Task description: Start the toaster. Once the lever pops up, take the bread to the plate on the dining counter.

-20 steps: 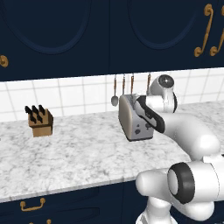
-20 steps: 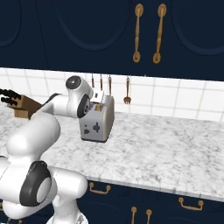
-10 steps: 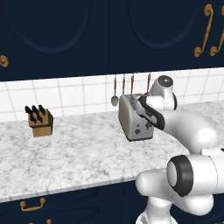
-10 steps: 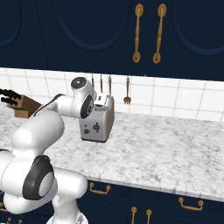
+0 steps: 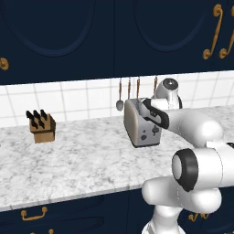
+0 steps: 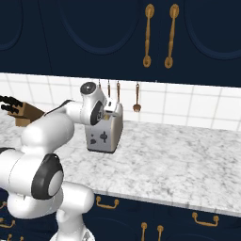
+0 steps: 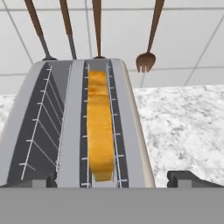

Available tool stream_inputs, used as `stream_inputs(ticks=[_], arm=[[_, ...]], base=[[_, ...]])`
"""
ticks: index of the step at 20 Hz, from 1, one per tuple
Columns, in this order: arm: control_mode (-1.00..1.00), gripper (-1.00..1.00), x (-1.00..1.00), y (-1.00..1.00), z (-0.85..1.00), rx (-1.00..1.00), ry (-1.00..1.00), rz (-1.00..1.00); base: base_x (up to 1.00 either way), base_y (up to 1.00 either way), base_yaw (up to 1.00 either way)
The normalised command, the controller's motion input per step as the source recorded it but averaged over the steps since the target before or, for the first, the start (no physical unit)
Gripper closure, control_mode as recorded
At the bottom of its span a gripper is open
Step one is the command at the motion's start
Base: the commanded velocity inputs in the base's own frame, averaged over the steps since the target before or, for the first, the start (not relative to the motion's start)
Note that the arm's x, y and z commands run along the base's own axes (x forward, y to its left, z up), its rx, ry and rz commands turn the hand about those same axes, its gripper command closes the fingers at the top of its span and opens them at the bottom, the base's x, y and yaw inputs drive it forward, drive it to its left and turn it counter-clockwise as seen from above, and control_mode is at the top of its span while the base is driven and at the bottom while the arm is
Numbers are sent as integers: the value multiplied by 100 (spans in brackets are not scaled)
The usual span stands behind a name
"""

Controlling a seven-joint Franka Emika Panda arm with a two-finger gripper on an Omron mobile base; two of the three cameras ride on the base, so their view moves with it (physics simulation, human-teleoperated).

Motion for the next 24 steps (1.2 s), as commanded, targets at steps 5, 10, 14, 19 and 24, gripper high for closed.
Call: stream_inputs(ticks=[5,10,14,19,24], arm=[[-100,-100,15,0,0,0,0,0],[-100,-100,26,5,-1,0,0,0],[-100,-100,5,8,-11,0,0,0],[-100,-100,5,2,-10,0,0,0],[-100,-100,0,0,-6,0,0,0]], base=[[0,0,0],[0,0,0],[0,0,0],[0,0,0],[0,0,0]])
